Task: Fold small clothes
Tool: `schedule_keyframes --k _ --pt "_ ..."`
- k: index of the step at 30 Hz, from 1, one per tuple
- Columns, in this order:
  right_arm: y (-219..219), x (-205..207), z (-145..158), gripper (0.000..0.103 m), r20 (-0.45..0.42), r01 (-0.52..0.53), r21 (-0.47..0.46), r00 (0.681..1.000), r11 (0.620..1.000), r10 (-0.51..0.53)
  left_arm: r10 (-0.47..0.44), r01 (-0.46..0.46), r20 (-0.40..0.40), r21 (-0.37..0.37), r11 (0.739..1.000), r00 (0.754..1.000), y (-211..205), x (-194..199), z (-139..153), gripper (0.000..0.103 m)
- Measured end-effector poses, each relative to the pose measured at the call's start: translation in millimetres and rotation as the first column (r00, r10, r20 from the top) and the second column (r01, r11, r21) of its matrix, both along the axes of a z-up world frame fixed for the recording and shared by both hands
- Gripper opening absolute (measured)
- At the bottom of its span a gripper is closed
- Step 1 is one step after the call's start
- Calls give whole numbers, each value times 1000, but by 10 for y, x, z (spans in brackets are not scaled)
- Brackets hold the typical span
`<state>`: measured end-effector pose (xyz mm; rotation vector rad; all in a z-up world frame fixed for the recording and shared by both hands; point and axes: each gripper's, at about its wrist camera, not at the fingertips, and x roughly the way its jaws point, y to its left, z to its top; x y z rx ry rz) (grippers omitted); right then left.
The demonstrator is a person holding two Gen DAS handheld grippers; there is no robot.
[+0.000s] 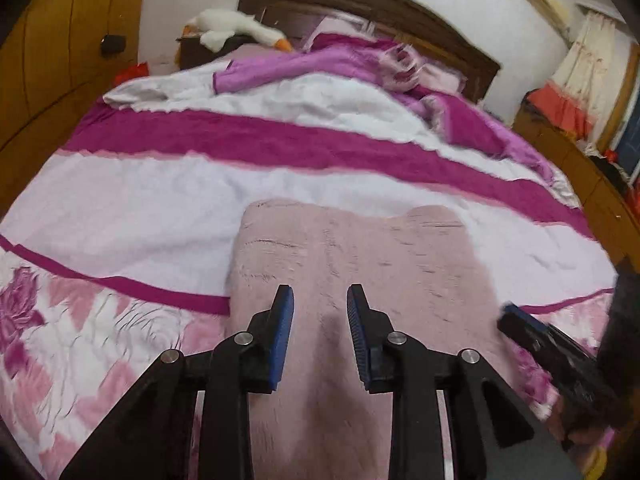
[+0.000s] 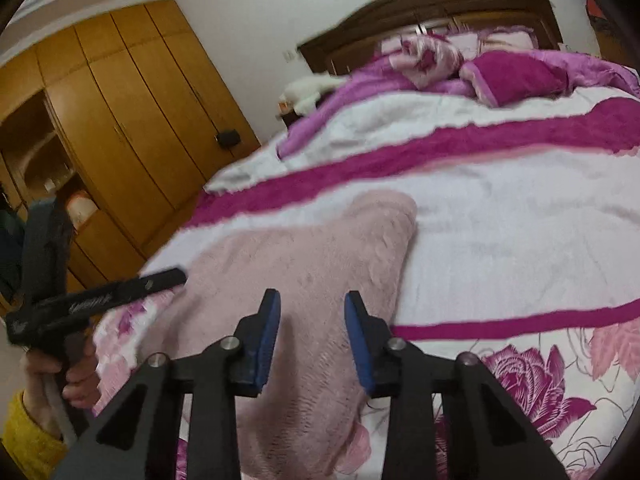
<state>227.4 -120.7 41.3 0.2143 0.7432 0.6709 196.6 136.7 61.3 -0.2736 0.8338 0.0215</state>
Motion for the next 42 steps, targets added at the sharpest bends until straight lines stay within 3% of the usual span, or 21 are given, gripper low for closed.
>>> schedule_keyframes --k 4,7,11,15,18,21,25,33,42 --pt "55 98 -156 41 -33 4 -56 999 998 -6 67 -62 -65 73 995 996 98 175 -316 6" --pt "50 122 -166 51 -46 10 -56 999 998 -12 78 -76 -53 41 996 996 138 111 -290 6" --pt "-2 152 -163 64 -87 43 -15 995 999 -45 70 -66 -76 57 996 995 119 -4 -207 6" --pt "-53 162 -145 76 -124 55 61 991 997 -47 59 -55 -97 49 997 994 74 -135 -97 23" --pt "-25 156 -142 78 -147 34 69 989 997 -23 41 -39 -93 23 999 995 60 -233 -43 34" --pt "26 127 -140 82 -153 28 52 988 998 -20 17 -16 -98 11 1000 995 47 -289 -38 35" --pt "72 124 -175 82 -180 26 6 983 1000 -24 3 3 -115 56 998 993 29 -294 -92 36" --pt "60 203 -306 85 -230 26 12 973 1000 -23 1 -1 -120 4 1000 993 85 -288 -200 41" --pt "39 269 -428 85 -280 3 67 960 998 16 -6 -11 -113 -152 988 994 207 -319 -327 43"
